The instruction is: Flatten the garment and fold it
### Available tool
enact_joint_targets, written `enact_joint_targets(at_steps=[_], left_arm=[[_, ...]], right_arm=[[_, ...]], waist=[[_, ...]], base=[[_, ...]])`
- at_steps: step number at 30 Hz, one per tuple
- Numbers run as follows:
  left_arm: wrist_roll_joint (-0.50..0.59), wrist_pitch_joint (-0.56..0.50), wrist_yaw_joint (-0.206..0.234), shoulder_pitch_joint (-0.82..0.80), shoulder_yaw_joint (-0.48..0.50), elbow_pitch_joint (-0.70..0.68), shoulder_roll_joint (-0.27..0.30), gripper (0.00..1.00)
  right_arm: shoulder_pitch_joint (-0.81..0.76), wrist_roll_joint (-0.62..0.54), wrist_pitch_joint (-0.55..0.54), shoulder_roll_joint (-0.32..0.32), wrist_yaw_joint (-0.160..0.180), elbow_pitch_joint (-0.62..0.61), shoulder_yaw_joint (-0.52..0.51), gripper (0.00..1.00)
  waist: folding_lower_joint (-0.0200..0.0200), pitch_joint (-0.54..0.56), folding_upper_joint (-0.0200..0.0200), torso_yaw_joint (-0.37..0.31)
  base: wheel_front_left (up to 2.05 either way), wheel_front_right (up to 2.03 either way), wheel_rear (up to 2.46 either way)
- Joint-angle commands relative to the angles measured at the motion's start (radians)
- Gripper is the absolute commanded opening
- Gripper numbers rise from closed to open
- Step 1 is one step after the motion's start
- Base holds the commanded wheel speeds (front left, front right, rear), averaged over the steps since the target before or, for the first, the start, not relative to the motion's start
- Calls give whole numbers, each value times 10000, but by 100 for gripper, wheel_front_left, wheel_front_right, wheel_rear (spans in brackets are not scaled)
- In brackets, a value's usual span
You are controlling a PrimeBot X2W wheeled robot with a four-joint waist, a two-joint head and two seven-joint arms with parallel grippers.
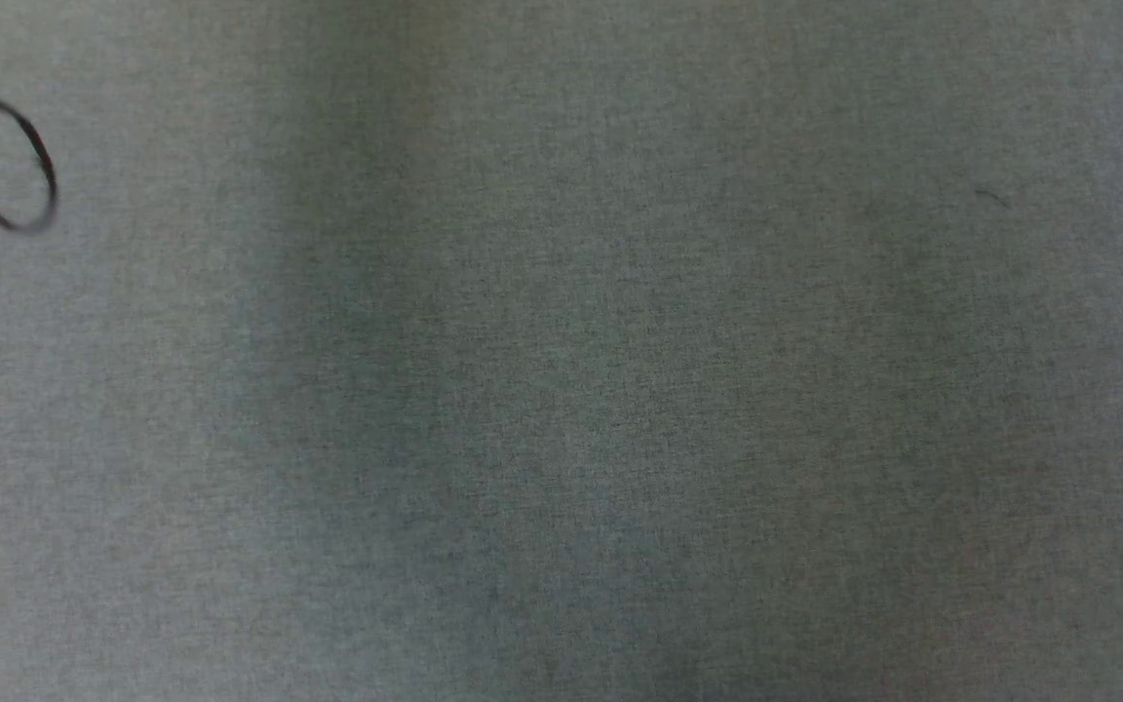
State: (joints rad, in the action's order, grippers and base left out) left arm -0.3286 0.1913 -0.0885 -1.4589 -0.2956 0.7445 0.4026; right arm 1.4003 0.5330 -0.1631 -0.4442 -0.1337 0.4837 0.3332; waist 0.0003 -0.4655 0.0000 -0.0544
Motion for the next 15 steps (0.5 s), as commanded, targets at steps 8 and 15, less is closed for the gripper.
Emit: enact_joint_targets(at_steps=[8, 15], left_arm=[[-800, 600, -134, 3149, 181, 1018, -501, 0], [-1529, 681, -180, 5955, 506, 1137, -1020, 0]], right_arm=[[-2363, 995, 1005, 268, 30, 1406, 1229, 0], [-4917, 1588, 1928, 516, 30, 1784, 1776, 0]], waist=[[-3, 686, 0, 300], [-3, 1625, 0, 414]], base=[[0, 0, 0], [0, 0, 0]])
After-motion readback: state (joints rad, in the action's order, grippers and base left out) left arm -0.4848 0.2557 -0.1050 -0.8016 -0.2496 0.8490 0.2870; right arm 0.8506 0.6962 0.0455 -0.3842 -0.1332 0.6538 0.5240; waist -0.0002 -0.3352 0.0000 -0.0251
